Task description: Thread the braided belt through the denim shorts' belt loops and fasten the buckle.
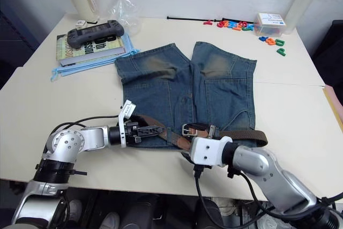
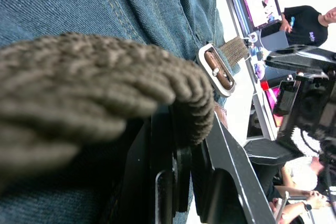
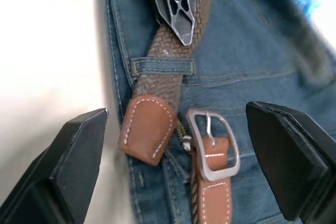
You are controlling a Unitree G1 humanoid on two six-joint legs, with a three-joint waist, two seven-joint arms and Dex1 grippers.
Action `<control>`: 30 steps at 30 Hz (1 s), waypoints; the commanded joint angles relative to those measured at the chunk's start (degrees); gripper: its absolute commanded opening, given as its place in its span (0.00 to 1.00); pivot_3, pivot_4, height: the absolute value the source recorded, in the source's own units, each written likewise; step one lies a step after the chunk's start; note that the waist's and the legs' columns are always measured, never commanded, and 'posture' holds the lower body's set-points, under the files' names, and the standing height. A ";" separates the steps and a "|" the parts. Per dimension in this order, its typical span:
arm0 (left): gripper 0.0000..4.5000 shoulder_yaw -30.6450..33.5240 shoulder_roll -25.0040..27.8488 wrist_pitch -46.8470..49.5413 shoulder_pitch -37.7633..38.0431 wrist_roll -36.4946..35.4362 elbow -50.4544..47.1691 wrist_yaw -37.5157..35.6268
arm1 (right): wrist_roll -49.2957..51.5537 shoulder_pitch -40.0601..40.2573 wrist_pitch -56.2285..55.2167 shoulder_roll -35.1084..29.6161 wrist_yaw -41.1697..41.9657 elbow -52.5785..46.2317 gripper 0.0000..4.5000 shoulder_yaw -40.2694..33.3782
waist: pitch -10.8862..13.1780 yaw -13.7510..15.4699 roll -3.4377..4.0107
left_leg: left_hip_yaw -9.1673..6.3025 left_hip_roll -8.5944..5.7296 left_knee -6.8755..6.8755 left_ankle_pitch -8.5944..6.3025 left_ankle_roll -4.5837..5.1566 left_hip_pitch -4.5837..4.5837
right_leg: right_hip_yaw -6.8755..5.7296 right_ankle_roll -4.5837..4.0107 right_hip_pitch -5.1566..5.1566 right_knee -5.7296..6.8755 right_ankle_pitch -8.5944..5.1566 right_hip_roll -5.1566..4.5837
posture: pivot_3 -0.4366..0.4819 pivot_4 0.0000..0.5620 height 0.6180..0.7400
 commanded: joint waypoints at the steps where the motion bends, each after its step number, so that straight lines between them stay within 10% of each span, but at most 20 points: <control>1: 0.00 1.29 -1.24 1.75 -0.95 0.67 -0.31 -1.82 | -6.06 2.96 -6.98 0.90 -1.09 1.07 0.99 0.86 | 0.00 -0.01 0.00 | -0.01 0.01 0.01 0.01 -0.01 0.02 | 0.00 0.00 0.03 0.00 0.00 0.02 | 0.48 0.27 0.72; 18: 0.00 3.99 -3.51 5.02 -0.75 3.99 -1.63 -3.24 | -16.40 3.54 -12.25 8.50 -2.91 7.10 0.99 -0.65 | 0.00 -0.19 0.00 | -0.04 0.08 0.12 0.05 -0.04 0.08 | 0.09 -0.01 0.05 0.14 0.00 0.16 | 0.48 0.27 0.72; 30: 0.00 4.77 -4.15 6.25 -1.02 5.51 -1.66 -4.02 | -17.10 4.83 -14.09 9.30 -2.65 6.63 0.01 -2.69 | 0.00 -0.23 0.00 | -0.04 0.10 0.25 0.06 -0.04 0.10 | 0.10 -0.01 0.06 0.27 0.00 0.18 | 0.48 0.27 0.72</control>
